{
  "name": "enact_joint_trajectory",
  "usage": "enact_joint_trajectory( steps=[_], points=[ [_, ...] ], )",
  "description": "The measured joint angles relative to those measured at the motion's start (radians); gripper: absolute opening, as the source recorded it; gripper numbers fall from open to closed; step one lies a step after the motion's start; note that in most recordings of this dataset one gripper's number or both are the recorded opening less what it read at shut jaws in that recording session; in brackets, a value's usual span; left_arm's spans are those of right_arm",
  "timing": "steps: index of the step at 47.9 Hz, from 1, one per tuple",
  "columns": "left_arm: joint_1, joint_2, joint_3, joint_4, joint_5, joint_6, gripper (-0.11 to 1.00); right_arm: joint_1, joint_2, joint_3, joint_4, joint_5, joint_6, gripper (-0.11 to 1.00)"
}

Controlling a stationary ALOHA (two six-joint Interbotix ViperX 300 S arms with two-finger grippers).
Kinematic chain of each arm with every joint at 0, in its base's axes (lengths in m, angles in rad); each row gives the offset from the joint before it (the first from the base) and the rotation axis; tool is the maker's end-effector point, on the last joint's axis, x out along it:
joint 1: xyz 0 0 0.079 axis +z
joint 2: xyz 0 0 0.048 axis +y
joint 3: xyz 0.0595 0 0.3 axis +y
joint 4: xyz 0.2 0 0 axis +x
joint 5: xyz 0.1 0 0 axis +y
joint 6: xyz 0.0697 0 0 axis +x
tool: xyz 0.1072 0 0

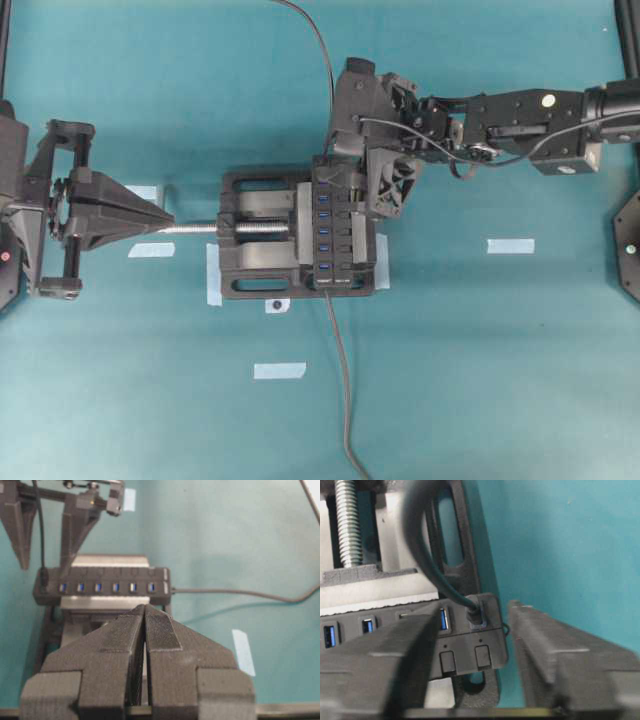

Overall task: Insert the USB into the center port of the fixed hub
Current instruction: 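Lower the right gripper and close it around the black USB plug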

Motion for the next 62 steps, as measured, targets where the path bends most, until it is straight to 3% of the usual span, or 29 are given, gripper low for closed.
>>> enact_joint_trajectory(
  steps=[13,21,48,62],
  points=[
    [0.000,0.000,0.002,0.002,0.002,0.000,0.00,-0.002,0.000,0.000,0.000,-0.002,0.000,0.21],
    [-0.002,0.000,0.000,0.000,0.002,0.000,0.00,0.000,0.000,0.000,0.000,-0.008,0.000,0.14],
    [0.000,0.000,0.000,0.002,0.000,-0.002,0.00,0.009,-0.054,-0.015,0.009,0.021,0.002,0.12],
    [-0.002,0.002,0.000,0.000,0.000,-0.002,0.00,0.011,-0.141,-0.040,0.028,0.120,0.002,0.12]
  ],
)
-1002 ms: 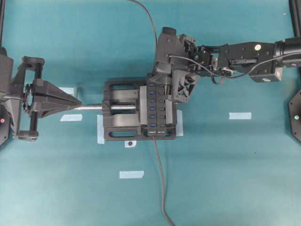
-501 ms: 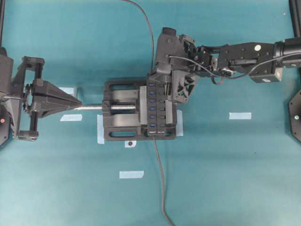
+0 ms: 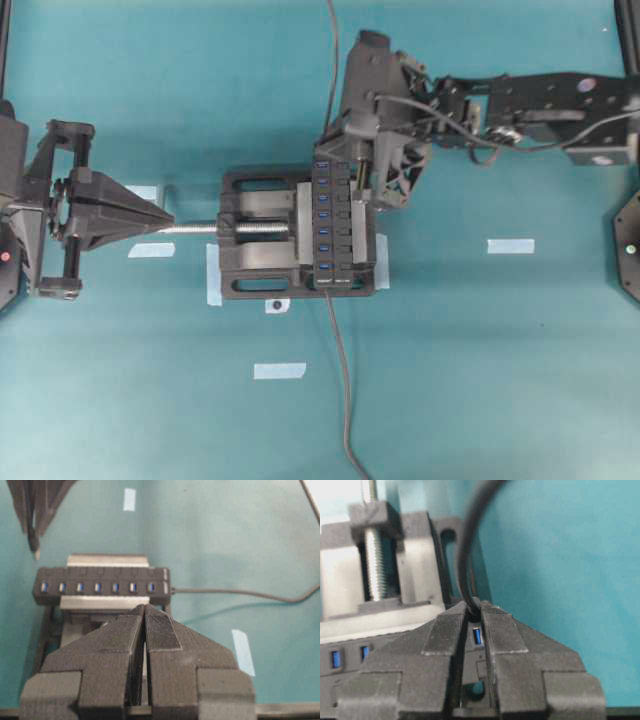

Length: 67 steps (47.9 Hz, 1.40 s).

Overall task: Insert the USB into the center port of the fixed hub
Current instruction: 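Lower the right gripper and close it around the black USB plug, then push the gripped USB plug down into the hub's center port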

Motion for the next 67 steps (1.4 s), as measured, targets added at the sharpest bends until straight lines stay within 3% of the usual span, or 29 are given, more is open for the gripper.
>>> enact_joint_trajectory(
  steps=[39,67],
  points=[
    [0.000,0.000,0.000,0.002,0.000,0.000,0.00,0.103,0.026,0.000,0.037,0.018,0.000,0.12],
    [0.002,0.000,0.009,0.002,0.000,0.000,0.00,0.115,0.087,0.020,0.061,0.002,0.000,0.12]
  ],
)
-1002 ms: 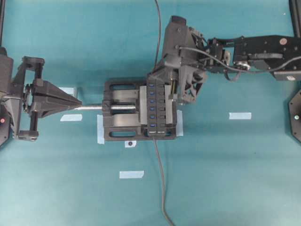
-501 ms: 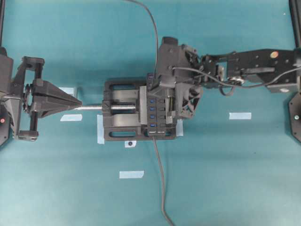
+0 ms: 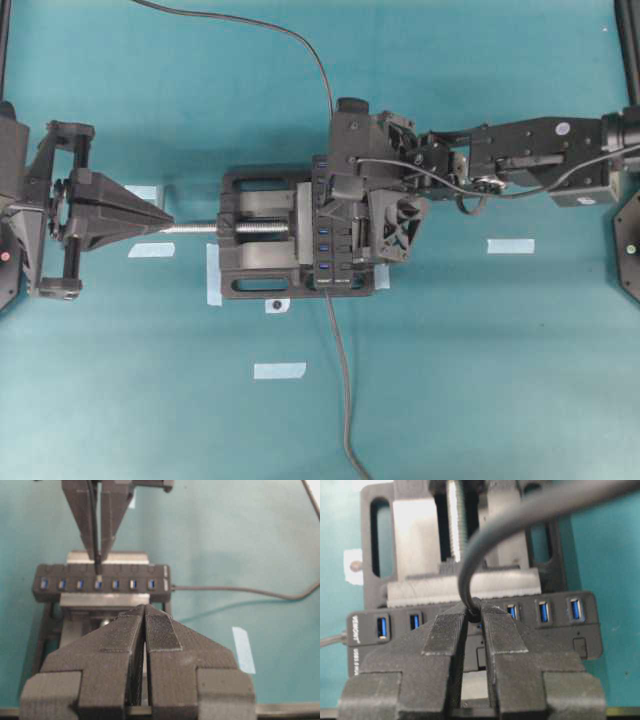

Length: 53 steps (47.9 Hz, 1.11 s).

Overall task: Insert the USB into the center port of the fixed hub
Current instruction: 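Push the gripped USB plug down into the hub's center port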

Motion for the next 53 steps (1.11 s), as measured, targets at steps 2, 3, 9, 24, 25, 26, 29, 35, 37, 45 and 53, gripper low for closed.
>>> enact_joint_trajectory(
  steps=[2,3,9,24,25,26,29,35,37,45,53],
  points=[
    [0.000,-0.002,-0.002,0.000,0.000,0.000,0.00,0.000,0.003,0.000,0.000,-0.003,0.000,0.12],
    [0.000,-0.002,0.000,0.000,0.000,0.000,0.00,0.000,0.005,0.000,0.000,-0.003,0.000,0.12],
    [-0.002,0.000,0.000,0.000,0.000,0.000,0.00,0.000,0.011,0.000,0.000,-0.008,0.002,0.12],
    [-0.002,-0.002,0.000,0.000,-0.002,0.000,0.00,0.000,0.025,0.000,0.000,-0.012,0.000,0.12],
    [0.000,-0.002,0.000,0.000,-0.002,0.000,0.00,0.000,0.025,0.000,0.000,-0.012,0.000,0.12],
    [-0.002,-0.002,0.000,-0.002,-0.002,0.000,0.00,0.000,0.025,-0.002,0.000,-0.012,0.000,0.12],
    [-0.002,-0.002,-0.002,0.000,-0.002,0.000,0.00,0.000,0.026,0.000,-0.002,-0.012,0.000,0.12],
    [-0.002,-0.002,0.000,0.000,-0.002,0.000,0.00,-0.003,0.025,-0.002,-0.012,-0.005,0.000,0.12],
    [-0.002,-0.003,0.000,0.000,-0.002,0.000,0.00,-0.005,0.025,-0.002,-0.018,0.003,0.000,0.12],
    [-0.002,-0.003,0.002,0.000,-0.002,0.000,0.00,-0.006,0.028,-0.006,-0.037,0.046,0.000,0.12],
    [-0.002,-0.003,0.003,0.000,-0.002,0.000,0.00,-0.006,0.028,-0.012,-0.038,0.055,0.000,0.12]
  ],
)
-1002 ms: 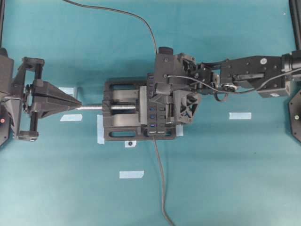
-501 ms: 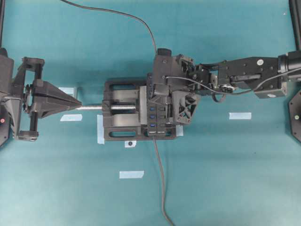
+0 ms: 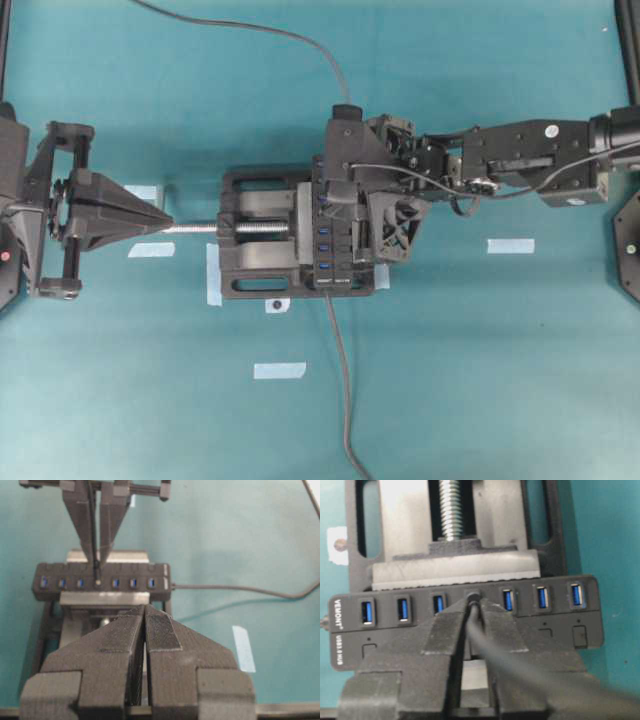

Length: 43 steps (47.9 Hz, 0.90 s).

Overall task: Insert the USB into the center port of the fixed hub
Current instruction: 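Push the gripped USB plug down into the hub's center port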

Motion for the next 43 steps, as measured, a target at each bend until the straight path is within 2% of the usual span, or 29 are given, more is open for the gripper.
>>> enact_joint_trajectory(
  steps=[43],
  points=[
    [0.000,-0.002,0.003,0.000,0.000,0.000,0.00,0.000,0.021,-0.012,0.000,-0.002,0.000,0.12]
  ],
)
